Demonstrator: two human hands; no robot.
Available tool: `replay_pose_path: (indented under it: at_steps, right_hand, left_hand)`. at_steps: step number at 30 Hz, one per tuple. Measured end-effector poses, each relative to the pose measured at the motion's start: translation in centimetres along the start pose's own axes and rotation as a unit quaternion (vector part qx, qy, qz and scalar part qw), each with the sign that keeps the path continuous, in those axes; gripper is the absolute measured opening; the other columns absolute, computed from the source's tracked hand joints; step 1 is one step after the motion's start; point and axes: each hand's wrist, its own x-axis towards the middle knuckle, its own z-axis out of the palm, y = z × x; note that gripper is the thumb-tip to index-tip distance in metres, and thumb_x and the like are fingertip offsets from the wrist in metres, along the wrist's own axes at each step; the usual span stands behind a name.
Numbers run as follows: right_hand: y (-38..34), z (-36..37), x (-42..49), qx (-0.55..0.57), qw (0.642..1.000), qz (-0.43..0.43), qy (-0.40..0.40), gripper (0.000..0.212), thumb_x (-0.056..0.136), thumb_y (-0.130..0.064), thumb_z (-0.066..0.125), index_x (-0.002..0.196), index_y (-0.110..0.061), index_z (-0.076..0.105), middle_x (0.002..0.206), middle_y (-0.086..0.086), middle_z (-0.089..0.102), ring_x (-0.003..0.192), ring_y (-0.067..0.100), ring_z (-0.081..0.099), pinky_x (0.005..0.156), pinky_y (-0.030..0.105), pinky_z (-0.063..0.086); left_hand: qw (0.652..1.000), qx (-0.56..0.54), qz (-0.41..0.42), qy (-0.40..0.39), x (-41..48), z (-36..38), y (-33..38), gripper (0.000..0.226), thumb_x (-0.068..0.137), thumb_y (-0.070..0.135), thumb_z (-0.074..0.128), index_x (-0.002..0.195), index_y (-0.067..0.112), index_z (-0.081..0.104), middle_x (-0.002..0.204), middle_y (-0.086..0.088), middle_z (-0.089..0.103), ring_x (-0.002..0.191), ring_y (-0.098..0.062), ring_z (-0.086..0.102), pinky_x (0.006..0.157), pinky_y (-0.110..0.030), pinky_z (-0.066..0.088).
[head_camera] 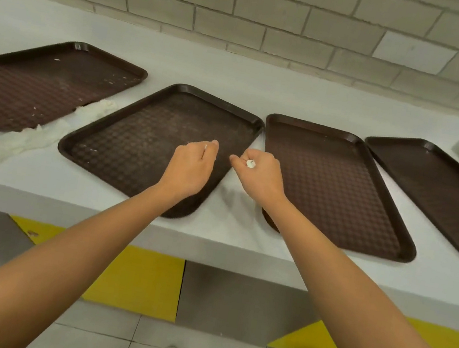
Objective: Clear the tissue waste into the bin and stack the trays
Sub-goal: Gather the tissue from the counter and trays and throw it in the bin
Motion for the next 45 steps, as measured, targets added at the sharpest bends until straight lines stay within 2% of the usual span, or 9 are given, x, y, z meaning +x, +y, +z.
replay_pose_path:
  at_steps: [4,8,10,15,25,32,38,41,45]
  right_hand:
    - [1.2,-2.4,-5.1,-0.003,1.0,0.014,0.002,0.036,0.084,-0.025,0.06,0.052,-0.021,0.045,0.053,-0.006,0.048,0.054,0.009,0.047,0.058,0.027,0.041]
    - [3.2,-4.9,-10.5,-0.004,0.999,0.031,-0.02,0.031,0.084,-0.024,0.059,0.058,-0.012,0.048,0.055,-0.001,0.048,0.054,0.013,0.044,0.056,0.027,0.036]
    - [4.1,-6.2,-13.1,0.003,0.999,0.038,-0.025,0.027,0.083,-0.022,0.058,0.062,-0.008,0.05,0.057,0.001,0.047,0.054,0.014,0.041,0.055,0.027,0.034]
    - [7.2,-10.2,-17.7,-0.033,0.997,0.057,-0.027,0.035,0.084,-0.023,0.059,0.053,-0.02,0.041,0.051,-0.005,0.043,0.051,0.009,0.041,0.051,0.027,0.032]
    - [20.3,-18.3,-25.5,-0.063,0.984,0.144,-0.088,0.041,0.088,-0.034,0.059,0.055,-0.019,0.042,0.053,-0.003,0.048,0.062,0.019,0.049,0.056,0.029,0.035]
    - [31.8,-23.4,-31.7,-0.031,0.939,0.278,-0.2,0.034,0.081,-0.038,0.067,0.062,-0.018,0.048,0.058,-0.002,0.051,0.06,0.016,0.053,0.058,0.028,0.038]
    - [37.9,-26.0,-34.5,0.007,0.91,0.365,-0.199,0.025,0.085,-0.029,0.057,0.065,-0.016,0.048,0.062,0.0,0.051,0.062,0.017,0.046,0.061,0.03,0.033]
    - [40.5,-26.0,-35.4,0.061,0.868,0.459,-0.18,0.019,0.082,-0.015,0.052,0.064,-0.018,0.046,0.061,0.003,0.047,0.058,0.02,0.039,0.062,0.029,0.03]
    - [43.1,-24.9,-36.5,0.069,0.813,0.541,-0.205,0.009,0.085,-0.004,0.045,0.087,-0.011,0.05,0.078,0.008,0.046,0.058,0.019,0.036,0.053,0.024,0.024]
  left_hand:
    - [1.0,0.013,0.001,-0.008,-4.8,1.9,1.9,0.045,0.1,0.024,0.03,0.063,0.003,0.045,0.059,-0.007,0.05,0.055,-0.013,0.043,0.053,-0.027,0.033]
    - [0.999,0.021,-0.002,-0.027,-9.8,4.0,3.9,0.046,0.099,0.022,0.03,0.065,-0.004,0.045,0.065,-0.019,0.051,0.061,-0.021,0.043,0.059,-0.035,0.032]
    - [0.999,0.029,-0.001,-0.042,-11.9,5.1,4.9,0.045,0.1,0.024,0.029,0.063,0.001,0.043,0.064,-0.014,0.05,0.066,-0.024,0.043,0.062,-0.035,0.03]
    - [0.996,0.02,-0.01,-0.086,-16.4,8.6,8.2,0.041,0.1,0.025,0.03,0.066,0.007,0.043,0.071,-0.013,0.056,0.069,-0.024,0.048,0.065,-0.036,0.035]
    - [0.975,0.02,-0.053,-0.217,-23.8,20.9,13.1,0.033,0.101,0.027,0.029,0.085,0.006,0.048,0.081,-0.017,0.06,0.073,-0.029,0.053,0.069,-0.038,0.041]
    - [0.943,0.025,-0.141,-0.301,-29.3,31.7,14.7,0.031,0.102,0.028,0.026,0.112,0.007,0.046,0.094,-0.011,0.059,0.082,-0.025,0.055,0.07,-0.033,0.039]
    - [0.912,0.003,-0.22,-0.347,-33.4,38.4,14.1,0.027,0.103,0.024,0.024,0.112,0.006,0.04,0.084,-0.006,0.051,0.08,-0.023,0.046,0.062,-0.031,0.032]
    - [0.899,-0.006,-0.246,-0.362,-35.1,40.7,13.1,0.02,0.102,0.024,0.025,0.105,0.009,0.037,0.072,-0.001,0.043,0.07,-0.02,0.042,0.059,-0.031,0.031]
    - [0.878,0.005,-0.27,-0.395,-36.9,43.2,11.5,0.022,0.102,0.027,0.022,0.111,0.011,0.035,0.085,-0.005,0.047,0.081,-0.022,0.045,0.07,-0.03,0.033]
